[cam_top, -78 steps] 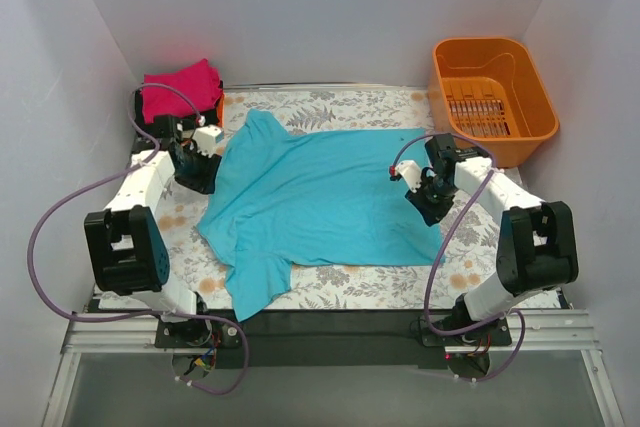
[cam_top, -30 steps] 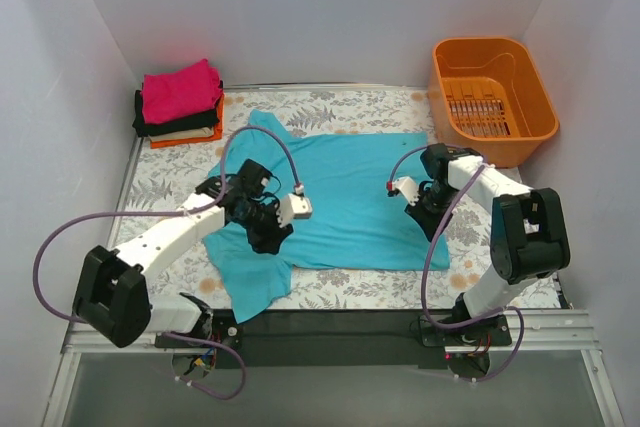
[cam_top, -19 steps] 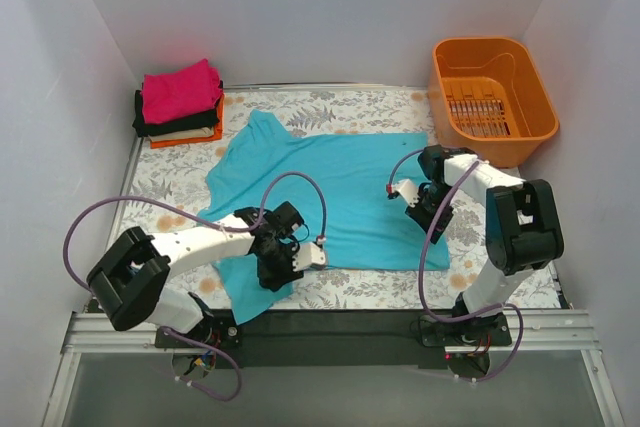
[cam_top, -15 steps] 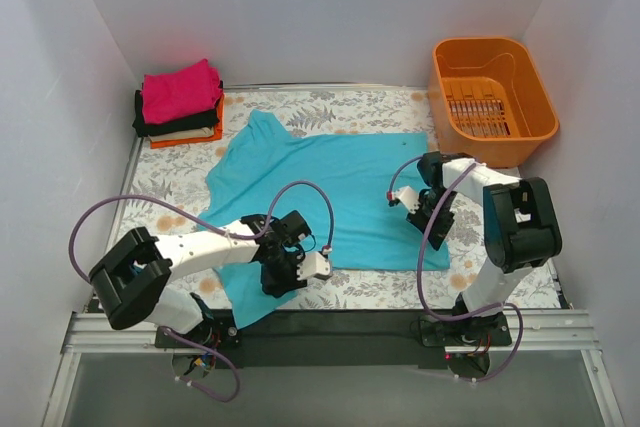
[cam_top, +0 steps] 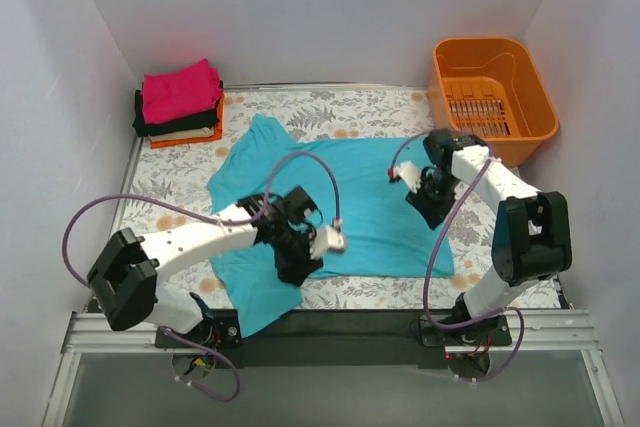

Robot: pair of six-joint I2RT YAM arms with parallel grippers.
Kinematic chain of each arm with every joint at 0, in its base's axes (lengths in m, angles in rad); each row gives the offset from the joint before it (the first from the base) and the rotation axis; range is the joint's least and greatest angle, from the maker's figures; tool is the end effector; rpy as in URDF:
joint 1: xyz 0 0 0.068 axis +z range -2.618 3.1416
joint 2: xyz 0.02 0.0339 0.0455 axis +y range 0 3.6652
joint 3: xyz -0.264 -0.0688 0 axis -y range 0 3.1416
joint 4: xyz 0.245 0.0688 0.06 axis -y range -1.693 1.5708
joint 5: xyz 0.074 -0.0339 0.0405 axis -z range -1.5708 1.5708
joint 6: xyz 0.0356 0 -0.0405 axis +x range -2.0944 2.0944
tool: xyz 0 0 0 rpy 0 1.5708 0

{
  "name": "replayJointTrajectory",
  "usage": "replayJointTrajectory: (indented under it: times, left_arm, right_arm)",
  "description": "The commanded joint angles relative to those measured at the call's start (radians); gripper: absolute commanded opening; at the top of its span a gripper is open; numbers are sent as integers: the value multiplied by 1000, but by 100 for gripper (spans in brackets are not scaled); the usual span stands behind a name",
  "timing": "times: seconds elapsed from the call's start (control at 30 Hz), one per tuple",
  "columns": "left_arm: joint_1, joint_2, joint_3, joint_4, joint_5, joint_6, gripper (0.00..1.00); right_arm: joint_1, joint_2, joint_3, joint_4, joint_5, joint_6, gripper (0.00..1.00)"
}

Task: Fold and stack the t-shirts
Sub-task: Flatten the tshirt out

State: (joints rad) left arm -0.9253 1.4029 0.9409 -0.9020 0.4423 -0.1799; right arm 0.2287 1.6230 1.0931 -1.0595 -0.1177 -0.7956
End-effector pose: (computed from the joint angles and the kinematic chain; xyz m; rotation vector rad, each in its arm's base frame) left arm 0.1345 -0.2039 0.2144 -1.1553 -2.7630 0.7360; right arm 0.2654 0.0661 0.1957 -1.5280 2.7215 0.1847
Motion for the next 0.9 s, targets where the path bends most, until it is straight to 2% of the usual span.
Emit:
replayJointTrajectory:
  times: [0.0,0.03,0.1,0.17,0.27,0.3,0.37,0.5,0.6,0.73,0.87]
  left_arm:
    - [217,-17,297,21,117,14,44]
    - [259,7,299,21,118,13,45]
    - [388,62,436,95,119,-12,48]
    - [463,161,499,217,96,-96,51]
    - [627,301,648,377,58,-235,53]
    - [650,335,667,412,41,-263,53]
    - [683,389,697,527,-8,-318,54]
    - [723,563,843,597,-100,-406,54]
    - [744,636,898,612,-106,-435,54]
    - [760,718,941,618,-90,-457,54]
    - [763,729,929,644,-85,-463,54]
  right_arm:
    - [-17,-55,291,70,-115,48,39]
    - [-22,-45,335,70,-111,49,39]
    - [-25,-2,399,158,-86,119,43]
    - [-29,47,502,225,-25,186,44]
    - [-32,229,687,271,53,231,40]
    - [-32,263,717,285,65,233,38]
    - [-35,329,760,325,113,240,36]
    - [-34,527,931,365,217,262,37]
    - [-34,604,981,366,283,198,39]
    - [-43,612,937,380,297,47,47]
    - [-52,629,884,378,287,-19,49]
